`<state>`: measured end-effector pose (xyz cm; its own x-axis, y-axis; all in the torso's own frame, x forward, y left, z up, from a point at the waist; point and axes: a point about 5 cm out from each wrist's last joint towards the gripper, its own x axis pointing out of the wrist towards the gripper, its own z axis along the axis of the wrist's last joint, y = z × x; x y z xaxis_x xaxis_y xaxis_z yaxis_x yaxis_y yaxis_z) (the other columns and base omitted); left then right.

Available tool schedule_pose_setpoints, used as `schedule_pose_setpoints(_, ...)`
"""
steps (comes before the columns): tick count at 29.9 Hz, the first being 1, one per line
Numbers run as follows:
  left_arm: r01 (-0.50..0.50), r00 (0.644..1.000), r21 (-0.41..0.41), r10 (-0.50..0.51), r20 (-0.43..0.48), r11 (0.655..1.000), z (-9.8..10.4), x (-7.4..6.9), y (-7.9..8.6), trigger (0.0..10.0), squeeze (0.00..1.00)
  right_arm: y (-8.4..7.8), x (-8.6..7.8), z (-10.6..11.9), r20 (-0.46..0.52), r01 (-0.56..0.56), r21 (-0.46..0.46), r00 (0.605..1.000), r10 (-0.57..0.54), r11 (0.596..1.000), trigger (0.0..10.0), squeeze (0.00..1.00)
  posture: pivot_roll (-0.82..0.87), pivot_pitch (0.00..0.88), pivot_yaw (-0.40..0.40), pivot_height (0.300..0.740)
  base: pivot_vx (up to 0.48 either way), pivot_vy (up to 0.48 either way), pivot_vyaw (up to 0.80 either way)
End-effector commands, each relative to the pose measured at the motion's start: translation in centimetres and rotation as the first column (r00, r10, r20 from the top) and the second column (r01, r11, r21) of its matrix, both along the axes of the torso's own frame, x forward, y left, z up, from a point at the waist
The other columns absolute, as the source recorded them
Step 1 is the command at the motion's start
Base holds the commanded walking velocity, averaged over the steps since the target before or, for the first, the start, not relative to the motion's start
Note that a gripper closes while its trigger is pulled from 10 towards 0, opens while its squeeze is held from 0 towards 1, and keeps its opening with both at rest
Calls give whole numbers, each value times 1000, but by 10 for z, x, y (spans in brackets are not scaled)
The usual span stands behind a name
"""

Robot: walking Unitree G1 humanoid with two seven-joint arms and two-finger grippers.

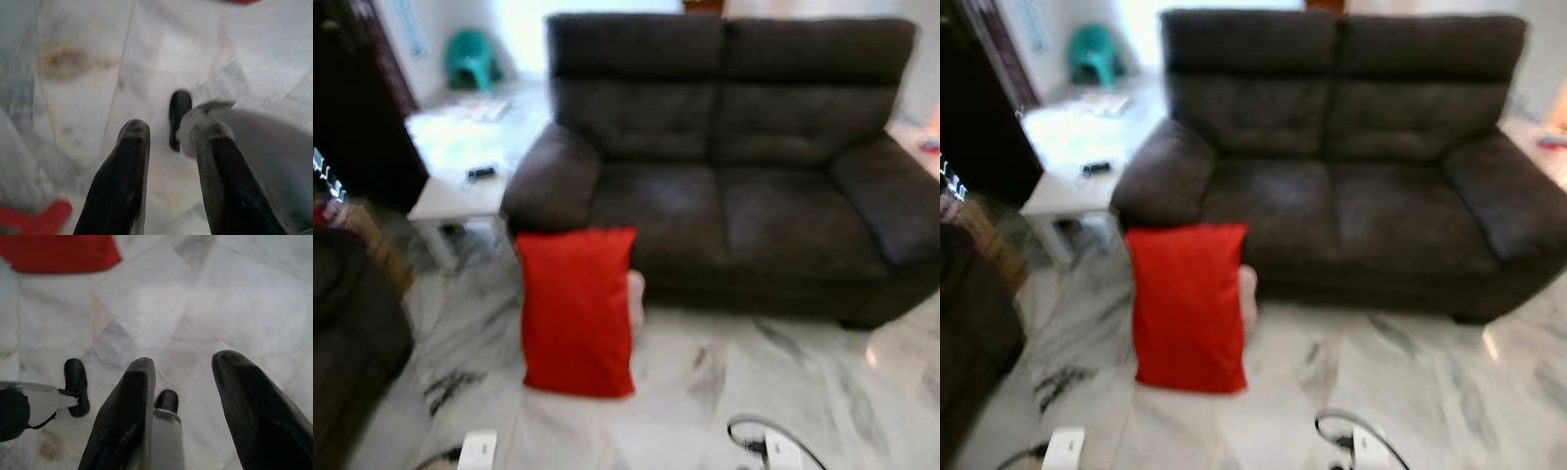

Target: Move the pillow to the sofa from floor

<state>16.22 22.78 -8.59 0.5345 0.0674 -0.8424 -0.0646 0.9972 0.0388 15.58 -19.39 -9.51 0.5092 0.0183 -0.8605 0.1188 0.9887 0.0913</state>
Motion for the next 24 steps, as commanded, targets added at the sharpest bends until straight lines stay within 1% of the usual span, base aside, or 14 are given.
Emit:
schedule_pose_setpoints(1,3,1000,8,-3,-10,1000,0,-4,5,10000,0,4,3,1,6,-2,11,1000,2,1000,10000,0,54,0,-41,740,0,0,800)
schedule_pose_setpoints(2,3,1000,9,-3,-10,1000,0,-4,6,10000,0,4,3,1,6,-2,12,1000,2,1000,10000,0,54,0,-41,740,0,0,625)
schedule_pose_setpoints(6,-1,1000,14,1,-11,1000,1,-5,11,10000,0,5,2,0,5,28,25,1000,-28,999,10000,0,57,0,-39,740,0,0,0)
schedule_pose_setpoints(11,-3,1000,17,4,-10,1000,1,-6,15,10000,0,4,3,1,11,13,10,1000,-13,1000,10000,0,57,0,-39,740,0,0,0)
schedule_pose_setpoints(14,-5,1000,16,6,-11,1000,2,-6,16,10000,0,4,4,1,15,-4,4,1000,4,1000,10000,0,56,0,-39,740,0,0,800)
schedule_pose_setpoints(17,-6,1000,16,7,-11,1000,1,-6,15,10000,0,5,3,1,13,9,19,1000,-9,1000,10000,0,55,0,-40,740,0,0,800)
schedule_pose_setpoints(20,-9,1000,14,9,-11,1000,1,-6,14,10000,0,5,3,1,12,-1,18,1000,0,1000,10000,0,56,0,-41,740,0,0,800)
schedule_pose_setpoints(24,-8,1000,10,8,-12,1000,0,-6,8,10000,0,5,3,1,12,-1,18,1000,1,1000,10000,0,55,0,-41,740,0,0,800)
